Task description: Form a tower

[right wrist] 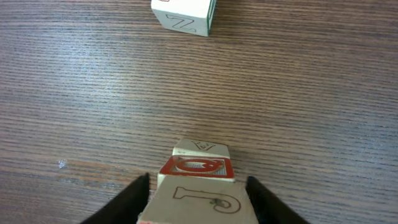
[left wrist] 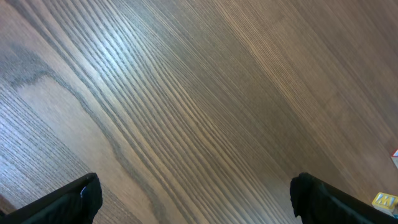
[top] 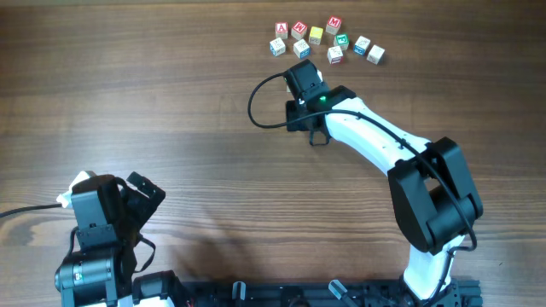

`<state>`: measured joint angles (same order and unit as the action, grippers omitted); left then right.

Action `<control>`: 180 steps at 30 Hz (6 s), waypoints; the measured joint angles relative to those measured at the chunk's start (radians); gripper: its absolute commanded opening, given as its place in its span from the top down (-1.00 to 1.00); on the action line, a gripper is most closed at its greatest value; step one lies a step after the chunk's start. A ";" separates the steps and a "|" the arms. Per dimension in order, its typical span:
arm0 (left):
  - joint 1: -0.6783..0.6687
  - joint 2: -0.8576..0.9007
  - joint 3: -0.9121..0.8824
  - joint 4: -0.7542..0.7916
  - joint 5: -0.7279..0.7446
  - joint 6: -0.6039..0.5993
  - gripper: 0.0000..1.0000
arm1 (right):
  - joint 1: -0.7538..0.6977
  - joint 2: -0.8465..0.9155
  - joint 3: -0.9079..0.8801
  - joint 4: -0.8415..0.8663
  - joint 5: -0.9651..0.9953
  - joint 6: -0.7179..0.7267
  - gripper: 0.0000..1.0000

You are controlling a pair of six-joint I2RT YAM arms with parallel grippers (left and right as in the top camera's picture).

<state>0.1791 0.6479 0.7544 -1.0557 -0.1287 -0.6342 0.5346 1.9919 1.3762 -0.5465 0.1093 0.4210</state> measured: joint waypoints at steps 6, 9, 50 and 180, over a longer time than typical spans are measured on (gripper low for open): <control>0.000 0.000 0.000 0.000 0.000 0.000 -1.00 | 0.000 0.000 0.000 0.002 0.000 0.000 0.35; 0.000 0.000 0.000 0.000 0.000 0.000 -1.00 | 0.000 0.000 0.000 0.002 0.000 0.000 0.45; 0.000 0.000 0.000 0.000 0.000 0.000 -1.00 | 0.016 0.000 0.053 -0.067 0.050 0.117 0.67; 0.000 0.000 0.000 0.000 0.000 0.000 -1.00 | 0.045 0.088 0.046 -0.017 0.099 0.168 -0.99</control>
<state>0.1791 0.6479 0.7540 -1.0554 -0.1284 -0.6338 0.5800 2.0800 1.4220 -0.5632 0.2081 0.5892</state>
